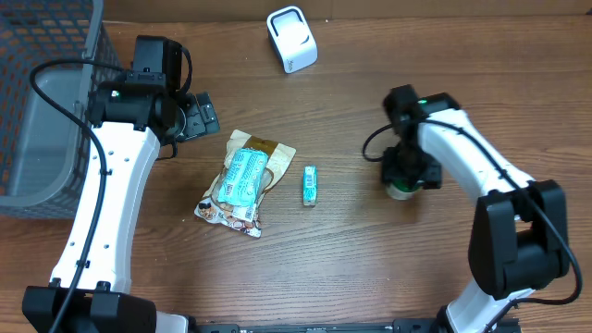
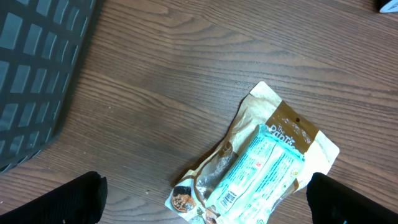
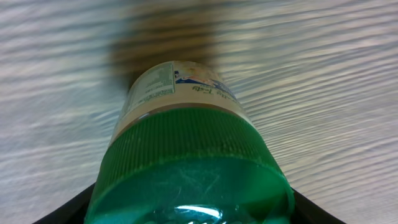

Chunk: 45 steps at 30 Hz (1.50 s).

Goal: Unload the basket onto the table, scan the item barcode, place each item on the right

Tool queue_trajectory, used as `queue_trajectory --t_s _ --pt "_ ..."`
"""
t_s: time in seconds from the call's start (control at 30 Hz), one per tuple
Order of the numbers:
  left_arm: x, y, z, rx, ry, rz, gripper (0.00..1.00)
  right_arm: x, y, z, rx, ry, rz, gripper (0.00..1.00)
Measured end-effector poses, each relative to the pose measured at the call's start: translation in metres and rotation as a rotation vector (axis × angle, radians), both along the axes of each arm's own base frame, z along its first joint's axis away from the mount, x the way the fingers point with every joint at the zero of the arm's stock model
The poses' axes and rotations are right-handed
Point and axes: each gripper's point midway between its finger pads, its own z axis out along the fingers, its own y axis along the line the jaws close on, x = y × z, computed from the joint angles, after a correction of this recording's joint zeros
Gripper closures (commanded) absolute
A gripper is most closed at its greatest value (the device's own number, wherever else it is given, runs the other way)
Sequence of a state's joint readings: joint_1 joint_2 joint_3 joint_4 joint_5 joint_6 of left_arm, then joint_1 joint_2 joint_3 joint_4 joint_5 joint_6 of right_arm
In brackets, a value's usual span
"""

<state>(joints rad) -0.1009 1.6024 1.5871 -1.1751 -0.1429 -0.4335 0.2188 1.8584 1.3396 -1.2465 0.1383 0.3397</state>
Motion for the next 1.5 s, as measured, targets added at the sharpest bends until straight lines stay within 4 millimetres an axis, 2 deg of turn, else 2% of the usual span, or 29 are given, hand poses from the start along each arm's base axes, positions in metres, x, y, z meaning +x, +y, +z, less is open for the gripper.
queue_trajectory --t_s 0.27,0.33,0.37,0.4,0.47,0.57,0.63,0.67,0.73,0.83,0.87,1.03,1.3,1.37,1.5 --pt "0.0 0.0 0.0 0.0 0.0 0.0 0.0 0.005 -0.05 0.0 -0.007 -0.008 -0.159 0.31" --pt "0.0 0.0 0.0 0.0 0.0 0.0 0.0 0.006 -0.06 0.0 -0.007 -0.013 -0.193 0.21" --pt "0.0 0.0 0.0 0.0 0.0 0.0 0.0 0.006 -0.066 0.0 -0.009 -0.014 -0.211 0.08" --pt "0.0 0.0 0.0 0.0 0.0 0.0 0.0 0.006 -0.069 0.0 -0.013 -0.013 -0.216 0.02" --pt "0.0 0.0 0.0 0.0 0.0 0.0 0.0 0.003 -0.076 0.002 -0.024 -0.001 -0.234 0.0" --pt "0.0 0.0 0.0 0.0 0.001 0.0 0.0 0.005 -0.077 0.018 -0.027 0.008 -0.233 0.0" --pt "0.0 0.0 0.0 0.0 0.0 0.0 0.0 0.023 -0.073 0.045 -0.022 -0.047 -0.223 0.0" --pt "0.0 0.0 0.0 0.0 0.002 0.0 0.0 0.032 -0.069 0.066 -0.021 -0.079 -0.208 0.0" --pt "0.0 0.0 0.0 0.0 0.002 0.0 0.0 0.035 -0.058 0.092 -0.021 -0.097 -0.173 0.0" --pt "0.0 0.0 0.0 0.0 0.0 0.0 0.0 0.038 -0.03 0.111 -0.005 -0.125 -0.097 0.0" --pt "0.0 0.0 0.0 0.0 0.0 0.0 0.0 0.034 -0.012 0.115 0.011 -0.122 -0.05 0.0" --pt "0.0 0.0 0.0 0.0 0.0 0.0 0.0 0.015 0.039 0.114 0.09 -0.065 0.035 0.0" --pt "0.0 0.0 0.0 0.0 0.0 0.0 0.0 0.023 0.128 0.116 0.331 -0.149 0.15 0.02" --pt "0.0 0.0 0.0 0.0 0.0 0.0 0.0 0.02 0.142 0.118 0.367 -0.148 0.17 0.02" --pt "0.0 0.0 0.0 0.0 0.0 0.0 0.0 0.017 0.155 0.119 0.394 -0.151 0.187 0.04"
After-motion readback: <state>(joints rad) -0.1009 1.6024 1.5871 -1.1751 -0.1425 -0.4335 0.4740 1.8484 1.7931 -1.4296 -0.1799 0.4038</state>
